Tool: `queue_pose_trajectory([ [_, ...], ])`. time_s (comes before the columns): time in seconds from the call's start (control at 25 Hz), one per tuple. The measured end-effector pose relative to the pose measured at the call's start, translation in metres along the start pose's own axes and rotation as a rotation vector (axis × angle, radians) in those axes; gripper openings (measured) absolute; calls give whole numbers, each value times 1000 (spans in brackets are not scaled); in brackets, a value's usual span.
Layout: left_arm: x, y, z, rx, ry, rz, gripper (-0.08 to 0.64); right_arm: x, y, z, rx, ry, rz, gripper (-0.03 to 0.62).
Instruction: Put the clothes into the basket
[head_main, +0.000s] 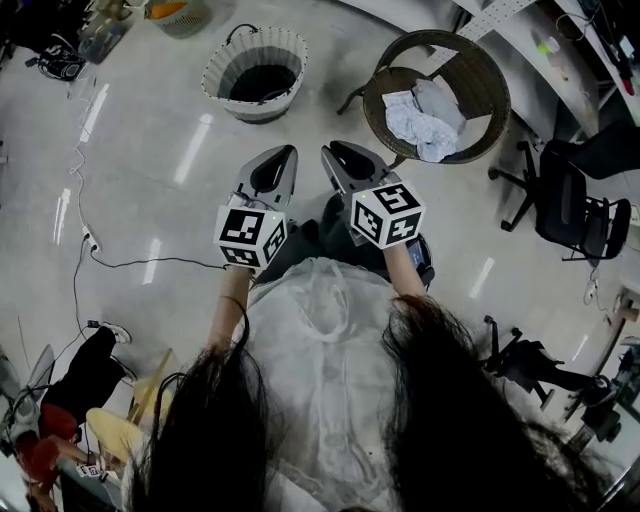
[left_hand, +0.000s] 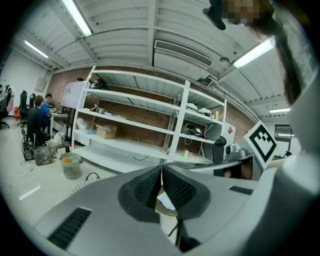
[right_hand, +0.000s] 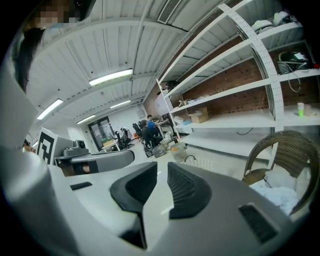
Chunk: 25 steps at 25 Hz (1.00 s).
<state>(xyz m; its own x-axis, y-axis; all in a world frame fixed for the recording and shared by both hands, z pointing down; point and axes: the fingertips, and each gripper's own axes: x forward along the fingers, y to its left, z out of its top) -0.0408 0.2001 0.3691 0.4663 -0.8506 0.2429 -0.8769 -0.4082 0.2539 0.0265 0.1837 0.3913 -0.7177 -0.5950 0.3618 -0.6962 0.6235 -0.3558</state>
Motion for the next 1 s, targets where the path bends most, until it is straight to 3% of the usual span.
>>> queue_pose_trajectory([
  [0.32, 110, -40, -1, 11, 71, -66, 20, -14, -130, 18, 77, 26, -87, 74],
  [0.56, 191, -70, -4, 51, 116, -104, 20, -31, -233, 14, 77, 69, -154, 74],
  [0.76, 239, -82, -14, 57, 170, -119, 20, -43, -314, -5, 46, 142, -208, 75],
  [1.0, 284, -80, -39, 68, 236, -106, 20, -41, -404, -65, -20, 331, -248, 77],
])
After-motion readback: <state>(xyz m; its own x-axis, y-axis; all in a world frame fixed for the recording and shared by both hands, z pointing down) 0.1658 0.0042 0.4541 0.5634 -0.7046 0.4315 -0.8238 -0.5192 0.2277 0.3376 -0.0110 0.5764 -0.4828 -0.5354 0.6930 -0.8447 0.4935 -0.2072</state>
